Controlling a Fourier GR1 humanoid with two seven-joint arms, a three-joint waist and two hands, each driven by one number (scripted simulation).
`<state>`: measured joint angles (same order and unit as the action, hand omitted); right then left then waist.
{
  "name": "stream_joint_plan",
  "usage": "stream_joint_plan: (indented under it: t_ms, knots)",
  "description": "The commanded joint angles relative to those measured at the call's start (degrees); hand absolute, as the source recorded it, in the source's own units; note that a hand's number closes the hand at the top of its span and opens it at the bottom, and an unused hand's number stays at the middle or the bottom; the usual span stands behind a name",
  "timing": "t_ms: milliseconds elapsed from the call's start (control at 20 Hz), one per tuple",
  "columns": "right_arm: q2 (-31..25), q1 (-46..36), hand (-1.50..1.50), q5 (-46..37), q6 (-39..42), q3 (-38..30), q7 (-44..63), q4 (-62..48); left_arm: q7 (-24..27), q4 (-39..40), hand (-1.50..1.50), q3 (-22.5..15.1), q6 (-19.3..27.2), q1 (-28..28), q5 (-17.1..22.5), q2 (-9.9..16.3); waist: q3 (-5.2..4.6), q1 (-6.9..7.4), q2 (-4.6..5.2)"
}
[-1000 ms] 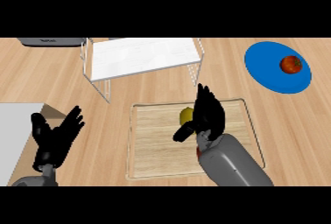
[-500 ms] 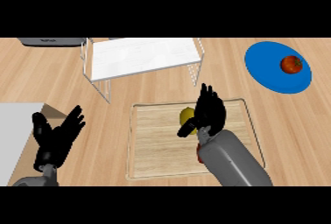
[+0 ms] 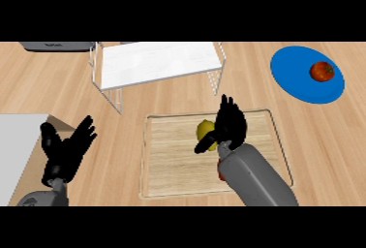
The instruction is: Pick the lemon from the tray and place it in the tiered shelf
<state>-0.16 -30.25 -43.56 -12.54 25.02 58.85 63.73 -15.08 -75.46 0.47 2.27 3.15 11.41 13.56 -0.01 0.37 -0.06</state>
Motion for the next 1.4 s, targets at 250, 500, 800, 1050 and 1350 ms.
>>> stream_joint_plan:
  t_ms: [250,500,800,1050,1350]
  knots:
    - [0.1,-3.8,1.5,9.7,2.2,6.0,-5.2,-9.3,-1.7,-5.9,0.0,-0.6,1.0,-3.4,-1.0,-1.1,0.04,0.77,0.14]
    - [0.1,-5.6,1.5,10.2,-0.8,7.4,-7.7,-8.8,3.2,1.6,0.0,1.3,-2.3,-1.3,-1.1,-1.0,0.0,0.3,0.15]
    - [0.1,-10.5,1.5,21.7,6.5,24.1,-16.0,-2.4,-0.8,0.6,0.0,-1.3,-2.6,4.1,-1.4,-1.4,0.1,6.44,1.26]
    - [0.2,-18.6,1.5,27.6,-1.3,30.5,-14.7,2.9,-1.6,2.2,0.0,-1.2,-0.5,5.7,-3.0,-1.9,0.0,3.99,0.61]
    - [0.2,-28.9,1.5,22.8,-10.7,31.6,-4.2,13.3,0.0,2.4,0.0,-1.2,0.5,2.0,-3.4,-3.2,-0.06,1.59,-0.25]
